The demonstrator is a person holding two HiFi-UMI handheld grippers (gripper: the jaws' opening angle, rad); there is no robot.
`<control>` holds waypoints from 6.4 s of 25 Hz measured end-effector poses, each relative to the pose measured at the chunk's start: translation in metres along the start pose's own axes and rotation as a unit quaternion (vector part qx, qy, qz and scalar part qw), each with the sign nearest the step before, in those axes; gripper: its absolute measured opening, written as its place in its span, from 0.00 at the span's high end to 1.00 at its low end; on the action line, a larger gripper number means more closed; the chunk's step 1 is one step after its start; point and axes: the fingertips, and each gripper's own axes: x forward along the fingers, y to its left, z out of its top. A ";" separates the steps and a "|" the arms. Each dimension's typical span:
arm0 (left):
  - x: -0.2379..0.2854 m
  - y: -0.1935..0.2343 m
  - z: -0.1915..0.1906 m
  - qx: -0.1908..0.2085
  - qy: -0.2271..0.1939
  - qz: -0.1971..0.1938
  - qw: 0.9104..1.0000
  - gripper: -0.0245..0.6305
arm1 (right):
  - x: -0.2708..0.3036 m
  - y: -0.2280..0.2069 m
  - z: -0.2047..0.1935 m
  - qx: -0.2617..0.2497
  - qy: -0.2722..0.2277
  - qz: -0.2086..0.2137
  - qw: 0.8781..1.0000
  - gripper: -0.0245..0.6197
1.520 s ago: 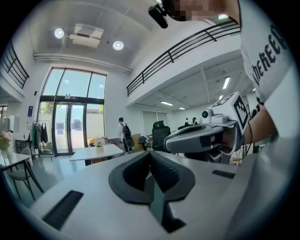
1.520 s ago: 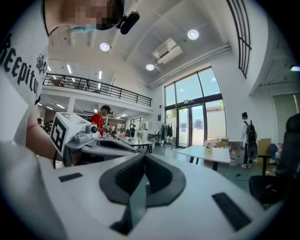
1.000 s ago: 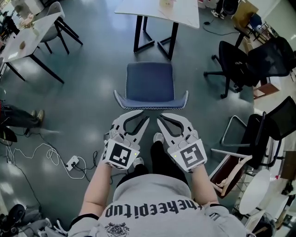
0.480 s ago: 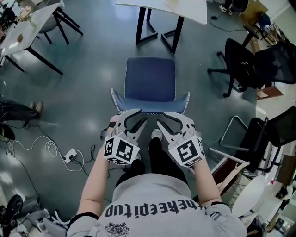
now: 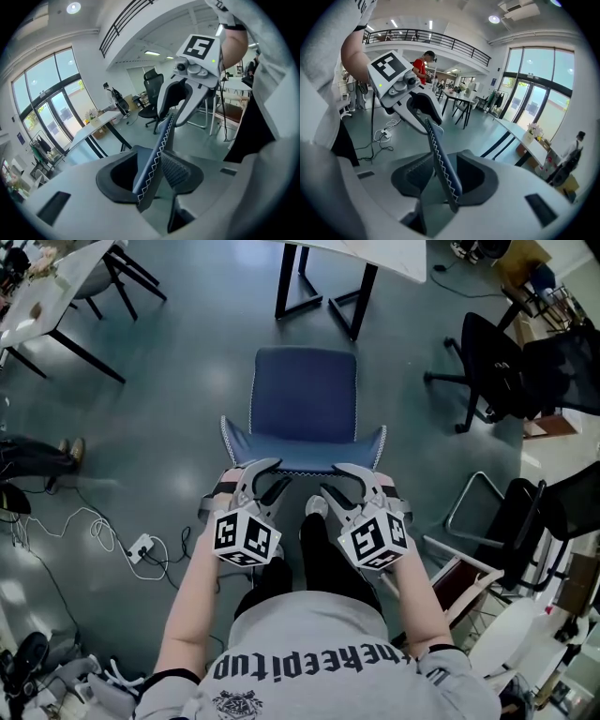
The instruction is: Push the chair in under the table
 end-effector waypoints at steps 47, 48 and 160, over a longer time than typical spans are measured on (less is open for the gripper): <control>0.063 0.068 -0.002 0.016 0.058 -0.026 0.998 0.74 | 0.052 -0.079 -0.013 -0.047 0.024 -0.024 0.998 0.78; 0.066 0.071 -0.001 0.016 0.058 -0.025 0.998 0.74 | 0.053 -0.083 -0.014 -0.047 0.024 -0.024 0.998 0.79; 0.231 0.342 0.007 0.083 0.011 -0.086 0.993 0.74 | 0.211 -0.339 0.032 -0.009 0.037 -0.098 0.994 0.79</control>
